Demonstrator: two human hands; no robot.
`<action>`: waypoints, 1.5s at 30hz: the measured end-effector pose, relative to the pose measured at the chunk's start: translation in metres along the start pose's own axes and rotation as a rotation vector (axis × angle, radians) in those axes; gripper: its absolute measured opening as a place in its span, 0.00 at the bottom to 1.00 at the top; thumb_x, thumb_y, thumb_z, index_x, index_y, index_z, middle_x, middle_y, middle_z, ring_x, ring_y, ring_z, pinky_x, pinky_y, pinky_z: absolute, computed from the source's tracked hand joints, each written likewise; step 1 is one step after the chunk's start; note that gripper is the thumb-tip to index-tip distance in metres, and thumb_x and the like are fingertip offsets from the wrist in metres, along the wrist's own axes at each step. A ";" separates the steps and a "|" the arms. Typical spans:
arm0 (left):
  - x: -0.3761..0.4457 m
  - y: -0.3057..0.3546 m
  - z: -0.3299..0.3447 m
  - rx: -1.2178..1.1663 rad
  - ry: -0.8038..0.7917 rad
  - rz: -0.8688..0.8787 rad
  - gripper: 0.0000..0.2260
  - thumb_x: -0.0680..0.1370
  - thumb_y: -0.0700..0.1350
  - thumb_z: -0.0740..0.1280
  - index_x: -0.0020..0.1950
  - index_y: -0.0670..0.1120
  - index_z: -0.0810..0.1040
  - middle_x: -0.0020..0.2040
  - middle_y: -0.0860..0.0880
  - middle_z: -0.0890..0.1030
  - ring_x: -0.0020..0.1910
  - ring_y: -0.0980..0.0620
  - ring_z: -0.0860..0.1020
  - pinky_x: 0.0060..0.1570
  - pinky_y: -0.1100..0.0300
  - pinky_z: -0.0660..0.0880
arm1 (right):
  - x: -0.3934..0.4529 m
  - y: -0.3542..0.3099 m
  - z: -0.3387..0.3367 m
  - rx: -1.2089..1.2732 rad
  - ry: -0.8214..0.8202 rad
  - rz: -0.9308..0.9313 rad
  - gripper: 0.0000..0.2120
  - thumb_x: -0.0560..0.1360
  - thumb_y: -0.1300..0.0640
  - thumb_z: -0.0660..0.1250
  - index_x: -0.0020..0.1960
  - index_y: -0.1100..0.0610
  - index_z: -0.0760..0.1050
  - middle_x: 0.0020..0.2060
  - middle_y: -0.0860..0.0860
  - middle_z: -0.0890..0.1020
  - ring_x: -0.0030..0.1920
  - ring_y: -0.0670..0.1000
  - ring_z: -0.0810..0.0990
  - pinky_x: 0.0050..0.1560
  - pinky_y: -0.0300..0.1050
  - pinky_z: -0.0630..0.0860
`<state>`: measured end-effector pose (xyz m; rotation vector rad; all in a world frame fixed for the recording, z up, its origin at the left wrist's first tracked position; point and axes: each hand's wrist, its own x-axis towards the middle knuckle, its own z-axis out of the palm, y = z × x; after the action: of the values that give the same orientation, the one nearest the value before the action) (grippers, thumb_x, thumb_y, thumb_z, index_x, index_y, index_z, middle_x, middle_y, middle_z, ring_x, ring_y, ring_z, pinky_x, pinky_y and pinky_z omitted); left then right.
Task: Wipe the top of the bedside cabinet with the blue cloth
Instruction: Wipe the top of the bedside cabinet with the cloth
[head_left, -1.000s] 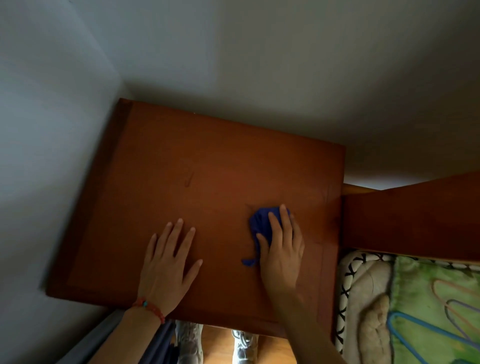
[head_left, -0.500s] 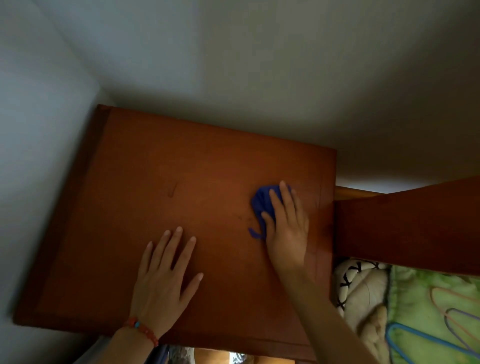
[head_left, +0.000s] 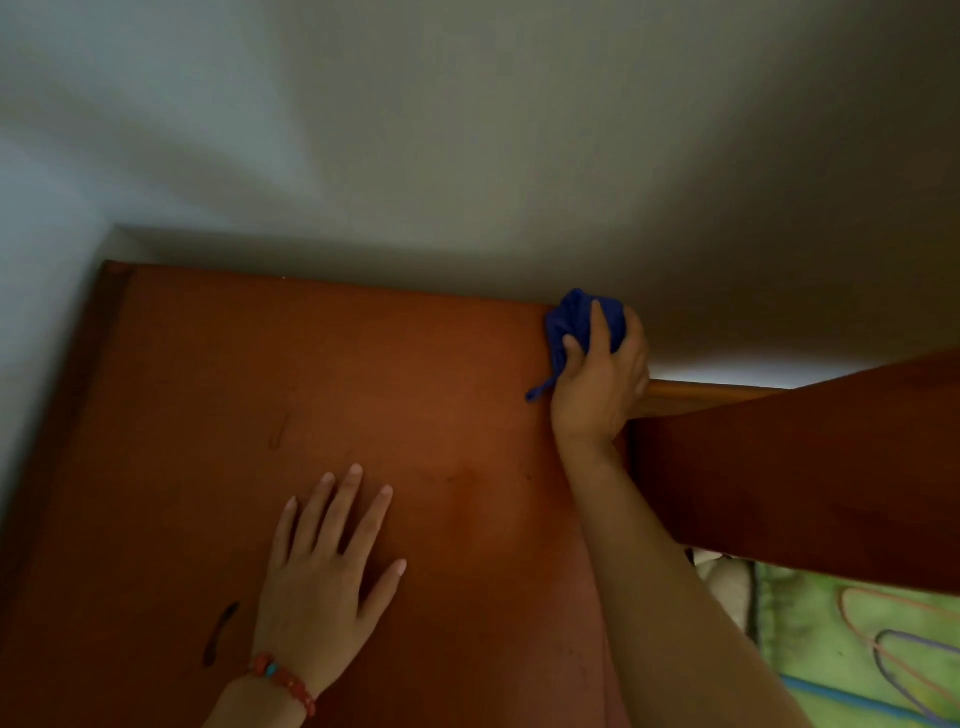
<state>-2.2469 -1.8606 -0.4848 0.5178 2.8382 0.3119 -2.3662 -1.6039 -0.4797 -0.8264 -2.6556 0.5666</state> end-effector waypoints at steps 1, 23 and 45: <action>0.000 -0.001 0.000 -0.002 -0.007 0.002 0.28 0.77 0.63 0.49 0.73 0.51 0.61 0.73 0.46 0.61 0.70 0.44 0.59 0.67 0.46 0.52 | -0.002 -0.003 0.004 0.022 0.008 0.045 0.20 0.77 0.56 0.62 0.68 0.56 0.67 0.70 0.60 0.64 0.70 0.60 0.61 0.67 0.55 0.58; 0.000 -0.007 -0.007 -0.048 -0.061 0.011 0.28 0.77 0.64 0.48 0.73 0.52 0.59 0.74 0.48 0.57 0.71 0.45 0.58 0.68 0.50 0.49 | -0.015 -0.038 0.022 -0.065 -0.066 -0.327 0.23 0.73 0.46 0.56 0.64 0.55 0.73 0.64 0.61 0.74 0.60 0.62 0.75 0.55 0.56 0.73; -0.020 -0.091 -0.021 -0.086 0.041 -0.155 0.27 0.77 0.63 0.45 0.69 0.50 0.65 0.69 0.42 0.67 0.68 0.41 0.63 0.66 0.46 0.53 | -0.075 -0.173 0.082 -0.012 -0.111 -0.354 0.22 0.70 0.50 0.64 0.63 0.54 0.73 0.65 0.58 0.73 0.59 0.64 0.74 0.55 0.58 0.73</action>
<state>-2.2636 -1.9546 -0.4835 0.2748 2.8678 0.4168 -2.4211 -1.8017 -0.4858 -0.3206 -2.8149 0.5162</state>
